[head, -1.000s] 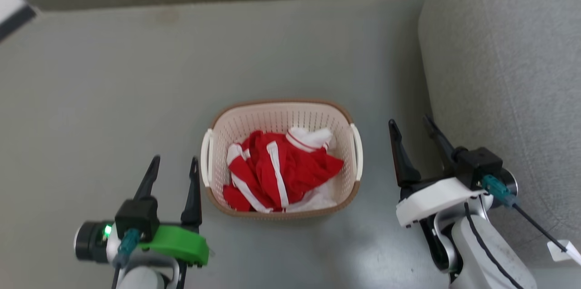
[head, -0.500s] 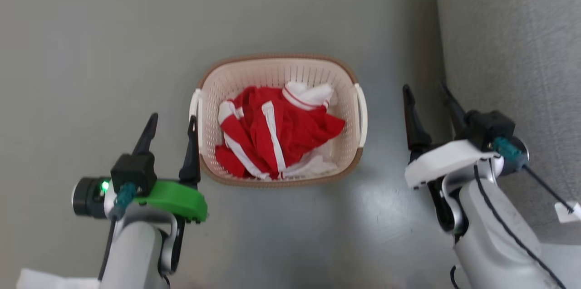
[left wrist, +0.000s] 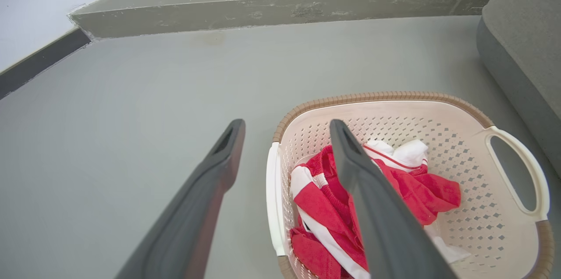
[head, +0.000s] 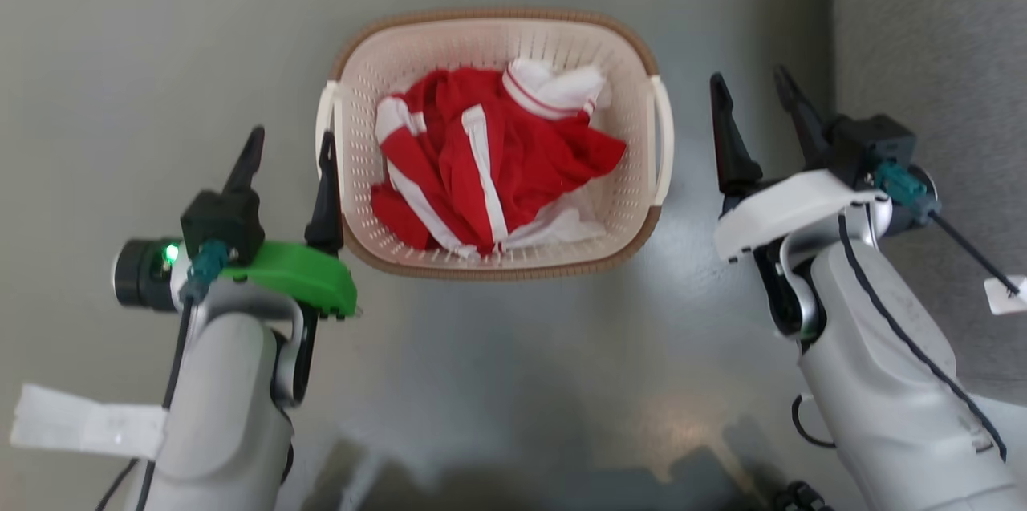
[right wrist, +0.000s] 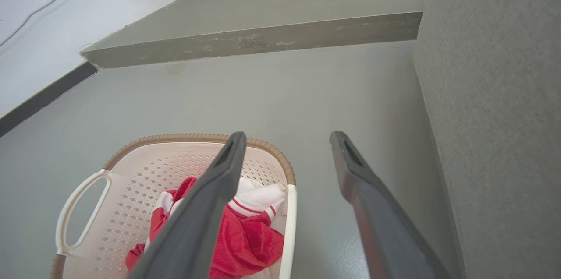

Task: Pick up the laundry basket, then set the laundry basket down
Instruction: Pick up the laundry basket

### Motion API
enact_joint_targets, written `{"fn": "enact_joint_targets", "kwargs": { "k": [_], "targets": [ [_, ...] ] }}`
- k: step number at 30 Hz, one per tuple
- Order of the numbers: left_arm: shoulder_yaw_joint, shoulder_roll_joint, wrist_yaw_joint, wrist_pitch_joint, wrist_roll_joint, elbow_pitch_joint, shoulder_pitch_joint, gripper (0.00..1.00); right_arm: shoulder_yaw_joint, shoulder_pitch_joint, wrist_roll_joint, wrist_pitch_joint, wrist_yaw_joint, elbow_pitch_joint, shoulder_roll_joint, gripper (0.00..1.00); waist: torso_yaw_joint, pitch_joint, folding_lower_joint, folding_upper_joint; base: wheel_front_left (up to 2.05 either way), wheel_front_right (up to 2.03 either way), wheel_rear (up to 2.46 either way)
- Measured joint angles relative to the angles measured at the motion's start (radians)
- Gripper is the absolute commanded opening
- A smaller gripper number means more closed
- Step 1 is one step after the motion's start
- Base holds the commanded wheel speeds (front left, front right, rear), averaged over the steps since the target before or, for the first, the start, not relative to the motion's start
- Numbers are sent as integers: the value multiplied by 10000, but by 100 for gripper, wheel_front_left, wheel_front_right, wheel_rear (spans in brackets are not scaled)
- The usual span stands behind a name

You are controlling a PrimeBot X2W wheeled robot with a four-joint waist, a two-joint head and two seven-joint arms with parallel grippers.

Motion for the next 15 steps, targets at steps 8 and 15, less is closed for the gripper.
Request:
{"fn": "enact_joint_targets", "kwargs": {
  "k": [8,15],
  "targets": [
    [-21,-56,-176,0,-161,575,-1051,100,35,-816,0,0,10,694,-25,100,84,1024,0,0,0,0,0],
    [-88,-115,-332,0,-163,1179,-1854,100,188,-1461,27,0,100,1258,-44,100,146,1870,0,0,0,0,0]
  ]
}}
